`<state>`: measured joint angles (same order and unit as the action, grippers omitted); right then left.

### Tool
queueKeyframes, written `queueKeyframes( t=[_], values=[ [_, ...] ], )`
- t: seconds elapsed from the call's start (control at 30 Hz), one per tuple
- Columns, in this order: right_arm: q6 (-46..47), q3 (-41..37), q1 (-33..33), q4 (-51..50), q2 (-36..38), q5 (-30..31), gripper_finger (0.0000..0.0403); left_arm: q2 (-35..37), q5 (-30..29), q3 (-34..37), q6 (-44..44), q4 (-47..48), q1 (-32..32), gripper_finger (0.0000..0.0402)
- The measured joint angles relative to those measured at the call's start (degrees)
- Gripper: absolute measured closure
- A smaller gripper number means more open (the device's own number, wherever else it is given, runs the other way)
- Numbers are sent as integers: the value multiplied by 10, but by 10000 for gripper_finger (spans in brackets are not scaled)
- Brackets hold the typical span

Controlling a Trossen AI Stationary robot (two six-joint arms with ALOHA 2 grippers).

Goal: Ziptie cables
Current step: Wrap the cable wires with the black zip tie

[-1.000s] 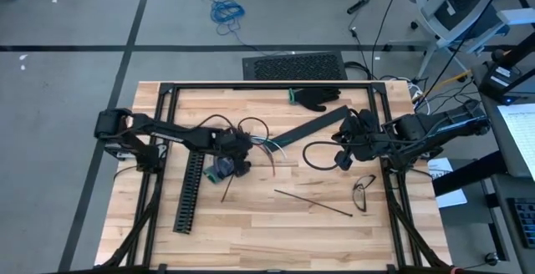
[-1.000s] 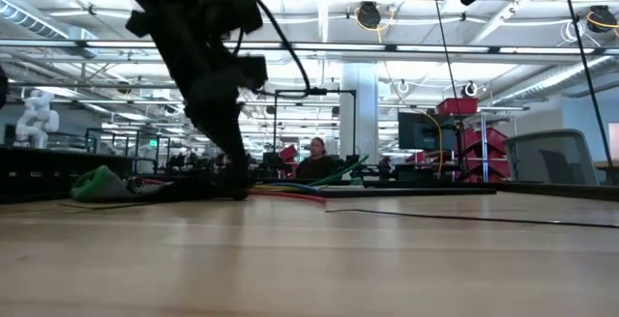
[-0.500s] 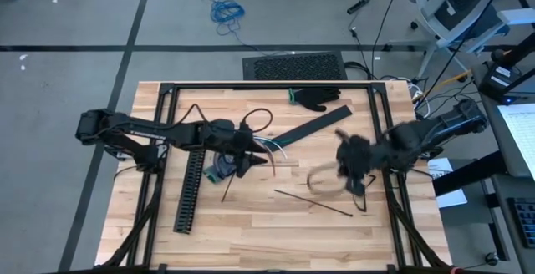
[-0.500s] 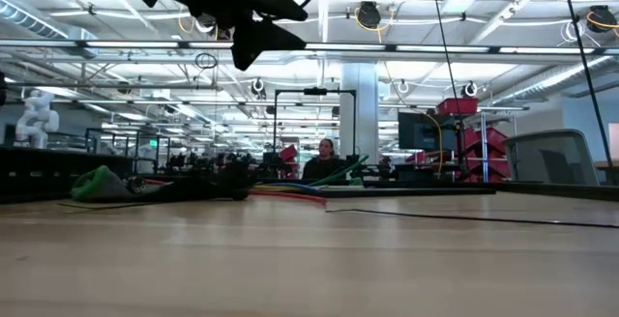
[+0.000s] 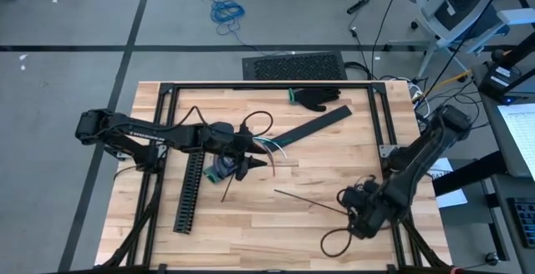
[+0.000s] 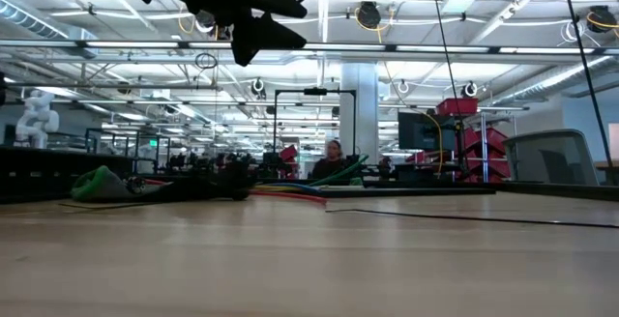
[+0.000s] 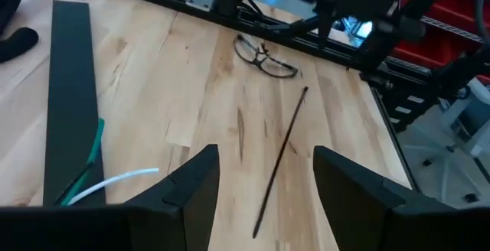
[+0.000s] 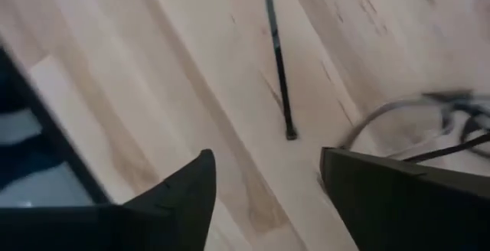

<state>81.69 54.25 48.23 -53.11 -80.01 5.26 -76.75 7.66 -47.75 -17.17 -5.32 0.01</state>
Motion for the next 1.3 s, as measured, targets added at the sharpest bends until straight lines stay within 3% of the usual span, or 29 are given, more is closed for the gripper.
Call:
queueKeyframes(
  t=[0.23, 0.5, 0.8, 1.1, 1.3],
  values=[
    [27, -7, -6, 25, -80, 6, 171, 0, -1, 0, 1, 7, 0, 197],
    [-30, -7, -34, 15, -138, -11, 183, 0, -2, 0, -8, 16, 0, 197],
    [-122, -8, -63, 22, -170, -27, 183, 0, -2, 0, -51, 15, -1, 197],
    [-115, -62, -66, 81, -163, -45, 184, 0, -2, 0, -96, 14, -1, 197],
    [-157, -63, -66, 86, -163, -47, 192, 1, -5, 0, -107, 13, -1, 197]
  ],
)
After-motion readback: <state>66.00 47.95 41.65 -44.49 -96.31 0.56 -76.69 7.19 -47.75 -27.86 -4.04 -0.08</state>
